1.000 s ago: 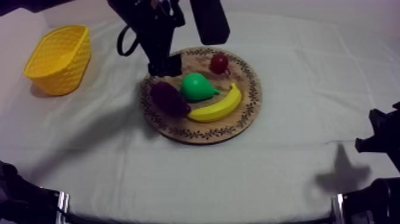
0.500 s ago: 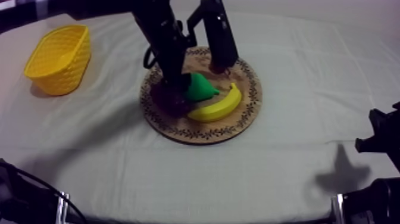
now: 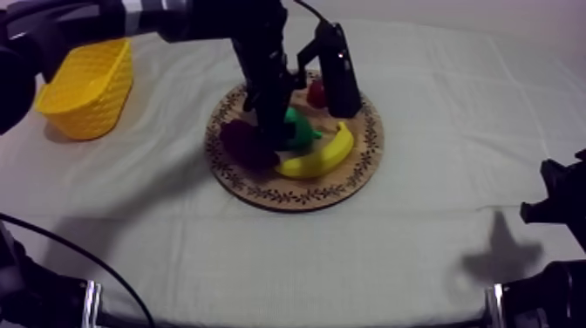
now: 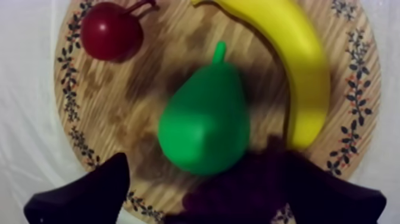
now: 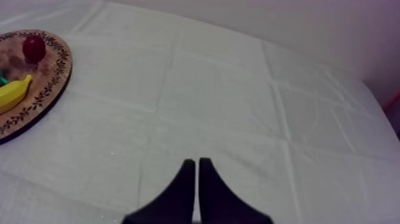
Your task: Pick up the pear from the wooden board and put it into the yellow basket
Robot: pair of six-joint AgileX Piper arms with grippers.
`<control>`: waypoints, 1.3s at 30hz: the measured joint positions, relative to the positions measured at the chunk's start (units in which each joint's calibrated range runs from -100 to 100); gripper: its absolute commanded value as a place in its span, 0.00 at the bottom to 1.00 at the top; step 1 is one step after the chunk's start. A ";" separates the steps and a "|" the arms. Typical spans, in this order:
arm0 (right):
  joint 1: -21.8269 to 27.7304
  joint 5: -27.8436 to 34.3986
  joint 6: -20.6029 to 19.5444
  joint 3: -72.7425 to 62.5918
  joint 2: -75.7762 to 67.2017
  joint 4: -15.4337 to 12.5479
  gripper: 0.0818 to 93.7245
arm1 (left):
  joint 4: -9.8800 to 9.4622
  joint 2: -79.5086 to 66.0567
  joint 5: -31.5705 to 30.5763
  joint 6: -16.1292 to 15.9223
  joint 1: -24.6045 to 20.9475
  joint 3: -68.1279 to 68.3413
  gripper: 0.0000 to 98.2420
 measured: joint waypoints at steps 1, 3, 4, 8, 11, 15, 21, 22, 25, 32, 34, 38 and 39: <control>0.00 0.00 0.00 0.00 0.00 0.00 0.00 | 0.13 0.81 0.43 -0.16 0.00 -0.77 0.97; 0.00 0.00 0.00 0.00 0.00 0.00 0.00 | 0.33 2.36 0.74 -0.41 0.04 -2.33 0.96; 0.00 0.00 0.00 0.00 0.00 0.00 0.00 | 0.48 3.31 1.20 -0.61 0.04 -3.17 0.96; 0.00 0.00 0.00 0.00 0.00 0.00 0.00 | 0.59 6.76 2.14 -1.04 0.30 -5.90 0.95; 0.00 0.00 0.00 0.00 0.00 0.00 0.00 | 0.81 8.77 2.71 -1.32 0.50 -7.74 0.92; 0.00 0.00 0.00 0.00 0.00 0.00 0.00 | 0.75 10.81 3.68 -1.51 0.59 -9.56 0.89; 0.00 0.00 0.00 0.00 0.00 0.00 0.00 | 0.85 13.01 5.68 -1.69 0.42 -12.58 0.72; 0.00 0.00 0.00 0.00 0.00 0.00 0.00 | 0.80 13.41 6.01 -1.62 0.42 -13.17 0.69; 0.00 0.00 0.00 0.00 0.00 0.00 0.00 | 0.80 13.84 6.65 -1.33 0.42 -14.26 0.59; 0.00 0.00 0.00 0.00 0.00 0.00 0.00 | 0.35 12.93 7.05 -0.16 0.47 -13.47 0.47; 0.00 0.00 0.00 0.00 0.00 0.00 0.00 | 0.09 11.62 7.03 0.37 0.50 -12.06 0.46; 0.00 0.00 0.00 0.00 0.00 0.00 0.00 | -0.39 7.33 7.03 2.00 0.14 -8.10 0.44; 0.00 0.00 0.00 0.00 0.00 0.00 0.00 | -0.55 5.67 6.95 2.44 -0.12 -6.86 0.44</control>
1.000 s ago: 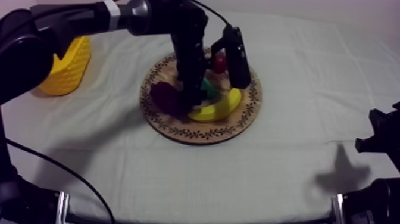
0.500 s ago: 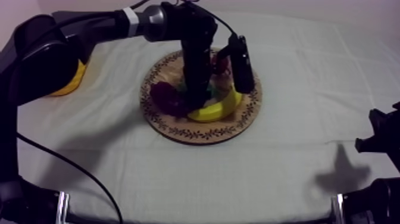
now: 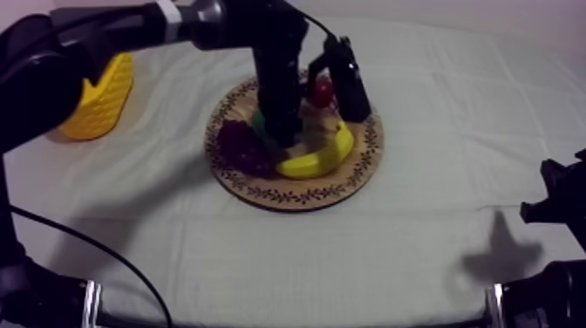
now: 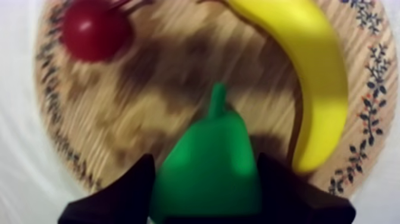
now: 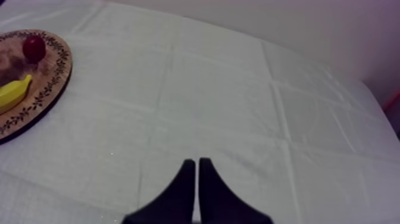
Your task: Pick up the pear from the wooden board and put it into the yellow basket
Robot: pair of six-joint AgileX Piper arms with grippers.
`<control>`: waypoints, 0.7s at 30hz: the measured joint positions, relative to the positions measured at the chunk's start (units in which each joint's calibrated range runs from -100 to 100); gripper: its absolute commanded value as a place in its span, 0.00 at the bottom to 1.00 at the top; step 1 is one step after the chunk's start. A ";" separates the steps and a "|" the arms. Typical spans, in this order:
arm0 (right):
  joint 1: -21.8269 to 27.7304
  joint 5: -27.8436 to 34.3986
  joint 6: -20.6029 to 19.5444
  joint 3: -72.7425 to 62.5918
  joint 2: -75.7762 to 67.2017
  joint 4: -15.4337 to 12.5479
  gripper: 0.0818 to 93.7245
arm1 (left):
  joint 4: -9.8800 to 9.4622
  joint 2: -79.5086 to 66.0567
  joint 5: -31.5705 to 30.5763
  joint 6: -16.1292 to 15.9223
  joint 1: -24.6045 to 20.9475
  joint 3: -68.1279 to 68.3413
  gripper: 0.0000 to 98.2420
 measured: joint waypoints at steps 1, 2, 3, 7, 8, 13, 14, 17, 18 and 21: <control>0.00 0.00 0.00 0.00 0.00 0.00 0.00 | -0.12 -1.77 0.11 0.42 -0.27 1.31 0.44; 0.00 0.00 0.00 0.00 0.00 0.00 0.00 | -0.25 -3.63 0.11 0.74 -0.49 2.32 0.44; 0.00 0.00 0.00 0.00 0.00 0.00 0.00 | -0.25 -5.62 0.28 1.14 -0.81 3.59 0.44; 0.00 0.00 0.00 0.00 0.00 0.00 0.00 | -1.08 -14.14 1.37 2.44 -2.47 7.82 0.44; 0.00 0.00 0.00 0.00 0.00 0.00 0.00 | -1.08 -16.02 1.96 2.61 -3.03 8.64 0.44; 0.00 0.00 0.00 0.00 0.00 0.00 0.00 | -1.26 -27.91 3.47 2.99 -6.63 10.89 0.43; 0.00 0.00 0.00 0.00 0.00 0.00 0.00 | -1.26 -29.73 3.60 2.99 -7.35 11.08 0.43; 0.00 0.00 0.00 0.00 0.00 0.00 0.00 | -1.26 -36.15 3.81 2.55 -10.34 11.55 0.43; 0.00 0.00 0.00 0.00 0.00 0.00 0.00 | -1.17 -37.66 3.81 2.37 -11.19 11.63 0.43; 0.00 0.00 0.00 0.00 0.00 0.00 0.00 | -1.03 -42.08 3.87 1.79 -14.62 11.70 0.42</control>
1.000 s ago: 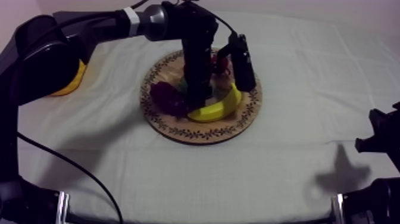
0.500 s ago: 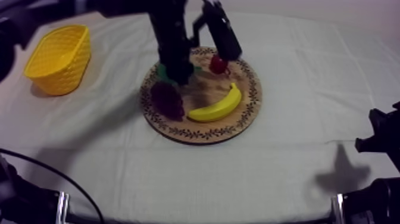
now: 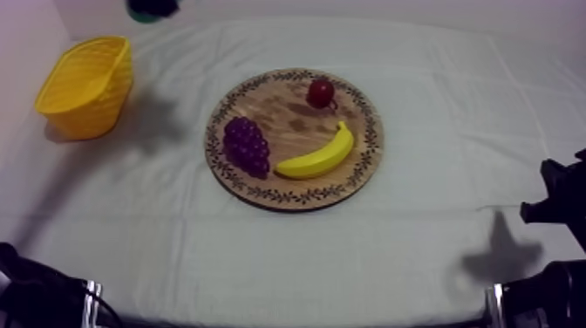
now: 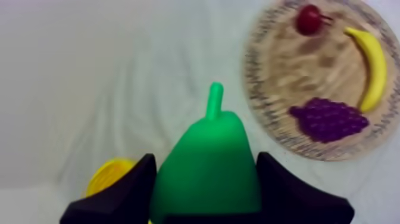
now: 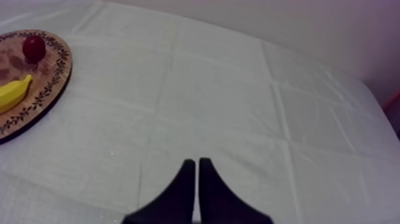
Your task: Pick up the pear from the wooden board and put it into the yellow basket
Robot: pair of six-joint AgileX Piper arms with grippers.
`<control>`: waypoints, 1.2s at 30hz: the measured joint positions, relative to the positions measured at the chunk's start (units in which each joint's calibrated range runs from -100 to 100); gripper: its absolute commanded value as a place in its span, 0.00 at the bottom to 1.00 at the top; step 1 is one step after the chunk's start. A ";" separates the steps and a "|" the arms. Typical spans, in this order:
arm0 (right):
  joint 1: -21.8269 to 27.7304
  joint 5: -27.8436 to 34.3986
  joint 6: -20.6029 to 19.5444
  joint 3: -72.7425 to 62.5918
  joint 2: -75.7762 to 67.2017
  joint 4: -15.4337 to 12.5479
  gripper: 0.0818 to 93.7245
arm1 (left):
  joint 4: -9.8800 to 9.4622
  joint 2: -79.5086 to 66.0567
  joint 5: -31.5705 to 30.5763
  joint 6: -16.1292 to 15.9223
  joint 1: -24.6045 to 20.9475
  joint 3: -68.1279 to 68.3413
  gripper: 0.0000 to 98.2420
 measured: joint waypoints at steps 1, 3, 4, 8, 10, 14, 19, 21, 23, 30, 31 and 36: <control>0.00 0.00 0.00 0.00 0.00 0.00 0.00 | 0.03 -1.44 -0.09 -0.16 -1.18 0.00 0.42; 0.00 0.00 0.00 0.00 0.00 0.00 0.00 | 0.19 -2.98 -0.50 -0.54 -3.24 0.00 0.41; 0.00 0.00 0.00 0.00 0.00 0.00 0.00 | 0.35 -3.49 -0.70 -0.70 -4.38 0.06 0.41; 0.00 0.00 0.00 0.00 0.00 0.00 0.00 | 0.89 -3.69 -2.47 -1.53 -8.63 0.54 0.40; 0.00 0.00 0.00 0.00 0.00 0.00 0.00 | 1.06 -3.31 -3.33 -1.76 -10.69 0.77 0.40; 0.00 0.00 0.00 0.00 0.00 0.00 0.00 | 1.79 -0.94 -5.78 -2.41 -14.25 1.42 0.40; 0.00 0.00 0.00 0.00 0.00 0.00 0.00 | 2.70 3.49 -9.11 -2.93 -17.84 2.82 0.41; 0.00 0.00 0.00 0.00 0.00 0.00 0.00 | 2.84 5.78 -10.47 -2.98 -18.86 3.48 0.42; 0.00 0.00 0.00 0.00 0.00 0.00 0.00 | 2.84 8.22 -11.64 -2.90 -19.46 3.76 0.43; 0.00 0.00 0.00 0.00 0.00 0.00 0.00 | 2.86 15.49 -15.27 -2.32 -20.24 5.84 0.55; 0.00 0.00 0.00 0.00 0.00 0.00 0.00 | 2.81 16.25 -15.51 -2.33 -20.28 5.92 0.60; 0.00 0.00 0.00 0.00 0.00 0.00 0.00 | 2.68 17.85 -15.51 -2.33 -20.32 6.55 0.82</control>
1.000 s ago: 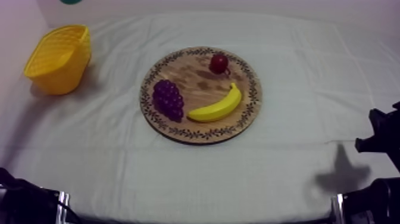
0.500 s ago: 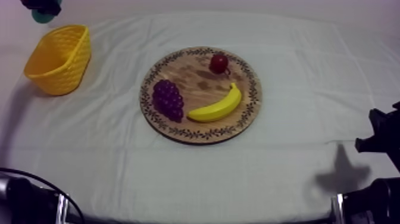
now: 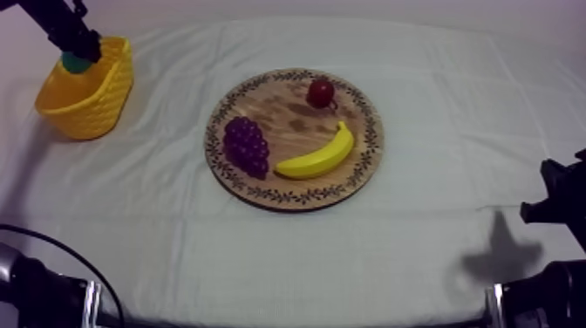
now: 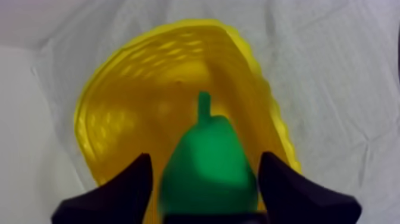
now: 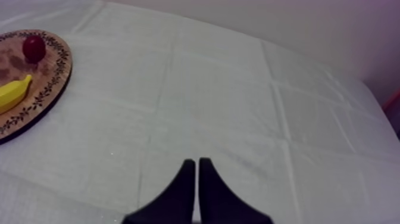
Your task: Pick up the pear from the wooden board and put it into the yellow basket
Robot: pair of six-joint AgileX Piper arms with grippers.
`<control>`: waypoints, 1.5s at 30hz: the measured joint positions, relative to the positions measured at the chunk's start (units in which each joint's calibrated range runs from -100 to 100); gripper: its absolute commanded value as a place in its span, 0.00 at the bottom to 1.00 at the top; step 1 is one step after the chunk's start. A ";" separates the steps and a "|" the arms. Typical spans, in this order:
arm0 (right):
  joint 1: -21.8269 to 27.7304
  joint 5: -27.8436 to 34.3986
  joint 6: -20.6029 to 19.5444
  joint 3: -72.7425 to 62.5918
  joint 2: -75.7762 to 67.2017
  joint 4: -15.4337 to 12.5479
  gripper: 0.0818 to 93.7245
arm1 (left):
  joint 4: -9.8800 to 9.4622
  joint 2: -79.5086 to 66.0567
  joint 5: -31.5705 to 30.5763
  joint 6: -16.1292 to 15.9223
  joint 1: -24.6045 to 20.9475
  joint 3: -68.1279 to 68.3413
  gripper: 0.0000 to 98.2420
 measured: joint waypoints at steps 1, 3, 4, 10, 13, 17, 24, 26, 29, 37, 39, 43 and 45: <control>0.00 0.00 0.00 0.00 0.00 0.00 0.00 | -0.05 -0.32 -0.12 0.07 0.00 0.36 0.85; 0.00 0.00 0.00 0.00 0.00 0.00 0.00 | -0.05 -1.20 -0.01 0.09 0.00 1.08 0.89; 0.00 0.00 0.00 0.00 0.00 0.00 0.00 | -0.05 -1.90 0.07 0.13 0.04 1.53 0.90; 0.00 0.00 0.00 0.00 0.00 0.00 0.00 | 0.24 -9.35 2.91 0.16 0.08 3.08 0.89; 0.00 0.00 0.00 0.00 0.00 0.00 0.00 | 0.93 -14.87 4.15 0.09 0.36 4.54 0.84; 0.00 0.00 0.00 0.00 0.00 0.00 0.00 | 1.72 -24.07 4.48 1.00 1.55 7.60 0.77; 0.00 0.00 0.00 0.00 0.00 0.00 0.00 | 3.16 -43.28 5.99 3.89 3.95 11.24 0.66; 0.00 0.00 0.00 0.00 0.00 0.00 0.00 | 3.66 -48.18 6.79 4.49 4.13 12.07 0.62; 0.00 0.00 0.00 0.00 0.00 0.00 0.00 | 4.09 -56.12 6.83 5.20 4.23 14.54 0.55; 0.00 0.00 0.00 0.00 0.00 0.00 0.00 | 5.12 -75.16 3.12 7.35 4.13 25.81 0.35; 0.00 0.00 0.00 0.00 0.00 0.00 0.00 | 5.64 -79.82 1.34 7.75 4.09 29.09 0.28; 0.00 0.00 0.00 0.00 0.00 0.00 0.00 | 6.63 -87.92 -3.26 8.73 3.97 36.95 0.11; 0.00 0.00 0.00 0.00 0.00 0.00 0.00 | 7.21 -91.33 -5.43 9.09 3.84 40.96 0.06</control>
